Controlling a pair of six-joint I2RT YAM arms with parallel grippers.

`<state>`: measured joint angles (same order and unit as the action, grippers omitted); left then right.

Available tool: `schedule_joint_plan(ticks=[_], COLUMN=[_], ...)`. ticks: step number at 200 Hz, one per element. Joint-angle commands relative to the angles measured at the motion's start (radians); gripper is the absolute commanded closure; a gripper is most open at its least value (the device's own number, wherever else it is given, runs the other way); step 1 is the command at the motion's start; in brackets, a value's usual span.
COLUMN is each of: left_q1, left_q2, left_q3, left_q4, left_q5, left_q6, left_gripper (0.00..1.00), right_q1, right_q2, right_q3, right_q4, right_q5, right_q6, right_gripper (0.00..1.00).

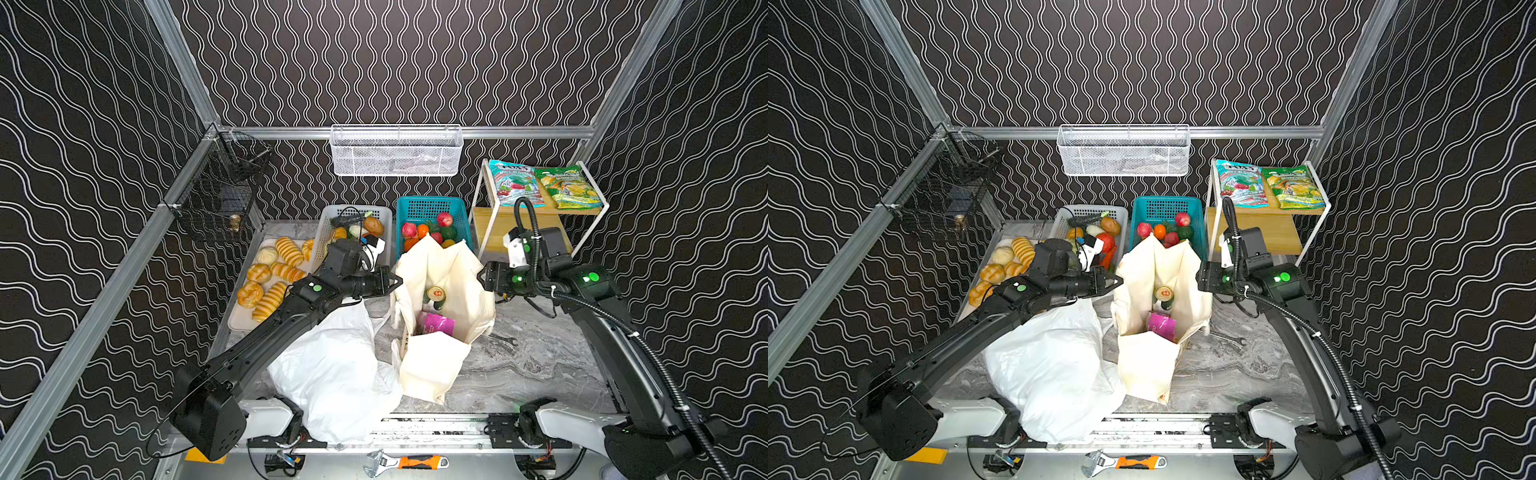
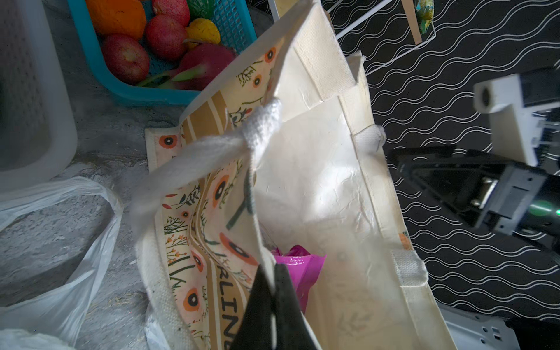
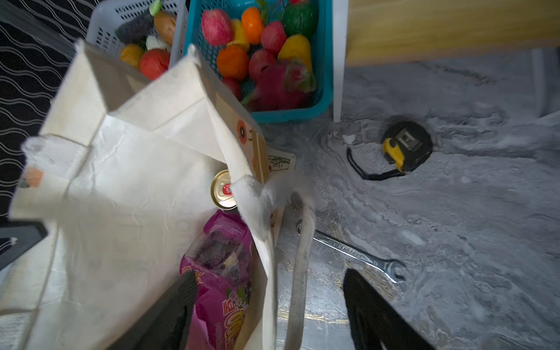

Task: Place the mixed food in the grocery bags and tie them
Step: 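Open the right gripper to drop the snack bag into the tote, then move the right gripper up to the teal Fox's candy bag on the shelf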

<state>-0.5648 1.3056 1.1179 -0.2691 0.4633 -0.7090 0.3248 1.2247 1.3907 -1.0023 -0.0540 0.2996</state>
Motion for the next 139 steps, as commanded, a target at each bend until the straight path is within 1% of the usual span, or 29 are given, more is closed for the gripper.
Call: schedule_joint_plan(ticks=[1,11,20,26,30,48,64,81,91,103,122,126,139], left_q1=[0.004,0.004,0.005,0.004,0.004,0.004,0.003,0.004,0.004,0.004,0.004,0.004,0.005], left_q2=[-0.010,-0.015,-0.018,-0.020,-0.020,-0.030,-0.042,-0.051,-0.058,-0.067,-0.064,-0.059,-0.041], left_q3=[-0.004,-0.007,-0.008,-0.009,-0.007,-0.006,-0.016,-0.026,-0.025,-0.032,-0.033,-0.033,-0.025], left_q4=[0.038,0.040,0.042,0.042,0.041,0.042,0.061,0.075,0.068,0.066,0.075,0.078,0.080], left_q5=[-0.014,-0.012,-0.012,-0.011,-0.009,-0.009,-0.011,-0.016,-0.028,-0.041,-0.036,-0.029,-0.014], left_q6=[0.004,0.002,-0.002,0.002,0.002,0.005,-0.011,-0.027,-0.024,-0.022,-0.021,-0.022,-0.021], left_gripper=[1.00,1.00,1.00,1.00,1.00,1.00,1.00,1.00,1.00,1.00,1.00,1.00,1.00], right_q1=[-0.004,-0.004,-0.004,-0.004,-0.004,-0.004,-0.006,-0.006,-0.006,-0.009,-0.012,-0.015,-0.016], right_q2=[0.047,0.057,0.053,0.047,0.042,0.043,0.075,0.109,0.123,0.124,0.097,0.088,0.060], right_q3=[-0.020,-0.009,0.004,0.007,0.009,0.031,0.066,0.087,0.098,0.105,0.110,0.110,0.120], right_q4=[0.062,0.090,0.133,0.169,0.191,0.237,0.230,0.216,0.199,0.192,0.210,0.215,0.230], right_q5=[-0.025,-0.047,-0.057,-0.060,-0.053,-0.011,0.017,0.012,0.032,0.060,0.064,0.055,0.017], right_q6=[-0.011,-0.038,-0.054,-0.067,-0.074,-0.109,-0.137,-0.157,-0.159,-0.159,-0.165,-0.169,-0.180], right_gripper=[0.53,0.73,0.88,0.97,1.00,1.00,1.00,1.00,1.00,1.00,1.00,0.96,0.65])
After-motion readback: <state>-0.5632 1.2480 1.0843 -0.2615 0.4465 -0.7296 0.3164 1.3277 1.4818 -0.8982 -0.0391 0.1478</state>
